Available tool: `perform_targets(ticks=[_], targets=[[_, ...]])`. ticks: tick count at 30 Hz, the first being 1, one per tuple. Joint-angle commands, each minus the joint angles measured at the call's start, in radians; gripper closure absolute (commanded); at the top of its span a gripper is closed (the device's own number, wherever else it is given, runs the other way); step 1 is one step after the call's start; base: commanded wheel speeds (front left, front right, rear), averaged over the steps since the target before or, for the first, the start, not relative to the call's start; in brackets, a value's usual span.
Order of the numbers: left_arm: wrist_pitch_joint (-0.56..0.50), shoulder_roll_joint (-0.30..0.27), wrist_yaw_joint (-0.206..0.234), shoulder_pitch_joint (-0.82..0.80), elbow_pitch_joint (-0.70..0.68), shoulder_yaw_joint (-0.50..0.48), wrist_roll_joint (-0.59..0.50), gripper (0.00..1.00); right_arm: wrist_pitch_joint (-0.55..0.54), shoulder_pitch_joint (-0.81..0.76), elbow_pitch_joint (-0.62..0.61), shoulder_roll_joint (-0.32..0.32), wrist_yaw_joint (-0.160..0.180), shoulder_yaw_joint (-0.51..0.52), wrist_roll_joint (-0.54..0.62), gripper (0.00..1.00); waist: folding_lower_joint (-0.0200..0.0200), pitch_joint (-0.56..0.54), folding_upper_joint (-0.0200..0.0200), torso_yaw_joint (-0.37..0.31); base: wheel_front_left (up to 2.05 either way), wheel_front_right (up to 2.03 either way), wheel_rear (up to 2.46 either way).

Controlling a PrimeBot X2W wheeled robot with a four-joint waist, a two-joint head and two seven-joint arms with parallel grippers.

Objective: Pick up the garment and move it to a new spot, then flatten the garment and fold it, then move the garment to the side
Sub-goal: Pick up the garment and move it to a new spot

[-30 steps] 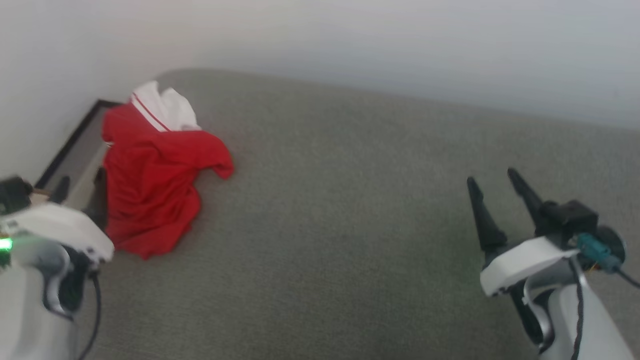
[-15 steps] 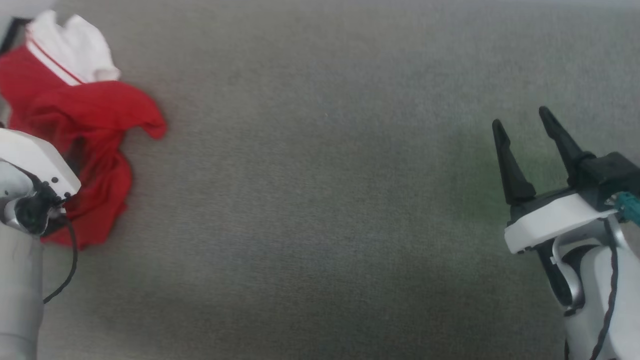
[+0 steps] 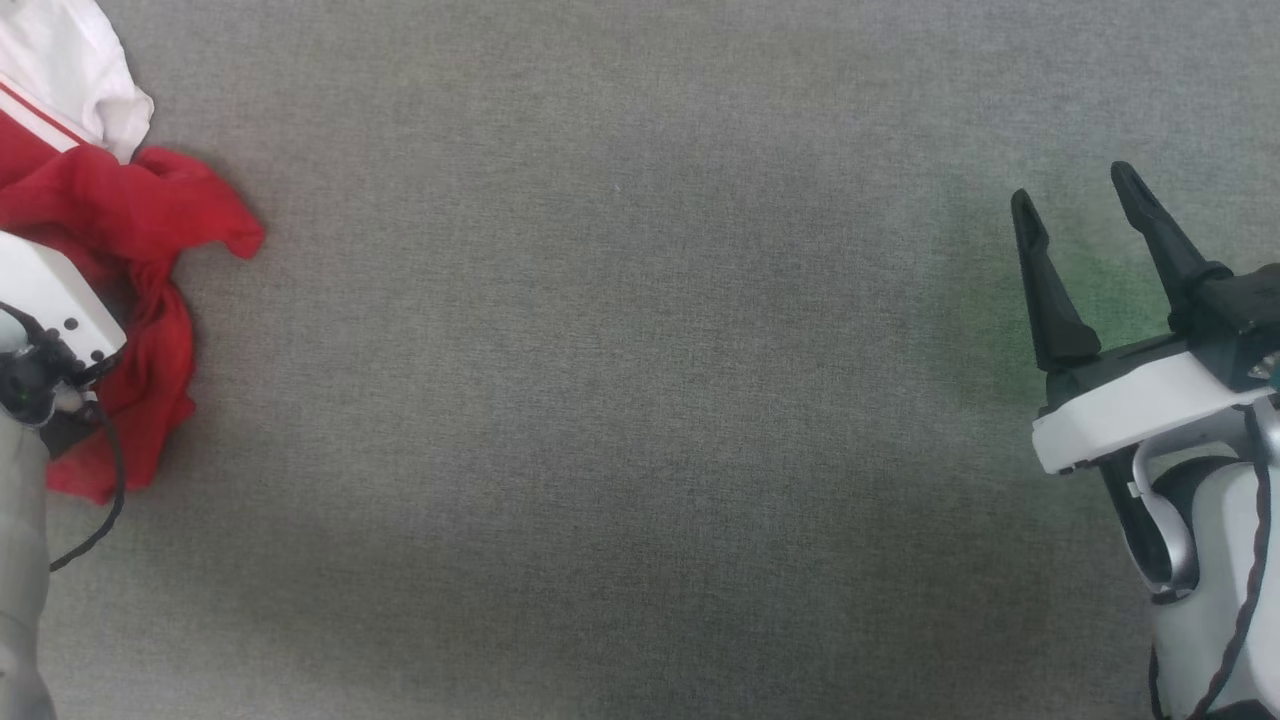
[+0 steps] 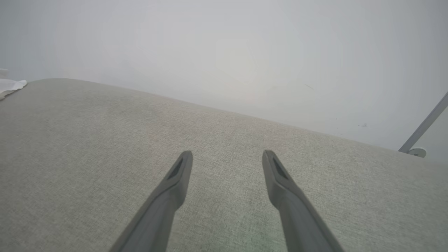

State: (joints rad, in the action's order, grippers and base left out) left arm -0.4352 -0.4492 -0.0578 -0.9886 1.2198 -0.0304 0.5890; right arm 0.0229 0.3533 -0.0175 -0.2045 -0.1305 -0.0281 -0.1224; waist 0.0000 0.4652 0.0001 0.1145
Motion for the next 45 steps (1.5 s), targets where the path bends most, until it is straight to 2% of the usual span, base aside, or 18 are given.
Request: perform_targets(ticks=[1,2,7,14,24,36,41,45], targets=[[-0.004,0.045,-0.008,0.036,0.041,0.011,0.002,0.75,0.003,0.003,0.001,0.001,0.0,0.005,0.003,0.0,0.0,-0.005,-0.0001,0.003,0.0,0.0,0.0],[0.017,0.037,-0.011,0.029,0.04,0.008,0.003,1.0,0.007,-0.001,0.004,0.002,0.0,0.009,0.004,0.0,0.0,-0.01,-0.0001,0.005,0.0,0.0,0.0],[0.129,-0.032,-0.036,-0.018,0.012,0.027,-0.023,1.0,0.024,-0.019,0.024,0.015,0.0,0.025,0.001,0.0,0.0,-0.054,-0.0001,0.016,0.0,0.0,0.0],[0.255,-0.073,-0.062,-0.068,-0.037,0.08,-0.069,1.0,0.049,-0.057,0.061,0.036,0.0,0.048,-0.008,0.0,0.0,-0.146,-0.0001,0.042,0.0,0.0,0.0],[0.325,-0.118,-0.071,-0.169,-0.152,0.165,-0.121,1.0,0.073,-0.081,0.101,0.057,0.0,0.053,-0.009,0.0,0.0,-0.246,-0.0001,0.066,0.0,0.0,0.0],[0.213,-0.163,-0.073,-0.243,-0.414,0.251,-0.151,1.0,0.105,-0.111,0.137,0.075,0.0,0.056,-0.019,0.0,0.0,-0.364,-0.0001,0.068,0.0,0.0,0.0],[0.121,-0.15,-0.07,-0.208,-0.554,0.272,-0.132,1.0,0.111,-0.118,0.142,0.071,0.0,0.077,-0.017,0.0,0.0,-0.396,-0.0001,0.052,0.0,0.0,0.0],[0.041,-0.145,-0.049,-0.175,-0.68,0.283,-0.121,1.0,0.109,-0.121,0.133,0.065,0.0,0.101,-0.012,0.0,0.0,-0.411,-0.0001,0.024,0.0,0.0,0.0]])
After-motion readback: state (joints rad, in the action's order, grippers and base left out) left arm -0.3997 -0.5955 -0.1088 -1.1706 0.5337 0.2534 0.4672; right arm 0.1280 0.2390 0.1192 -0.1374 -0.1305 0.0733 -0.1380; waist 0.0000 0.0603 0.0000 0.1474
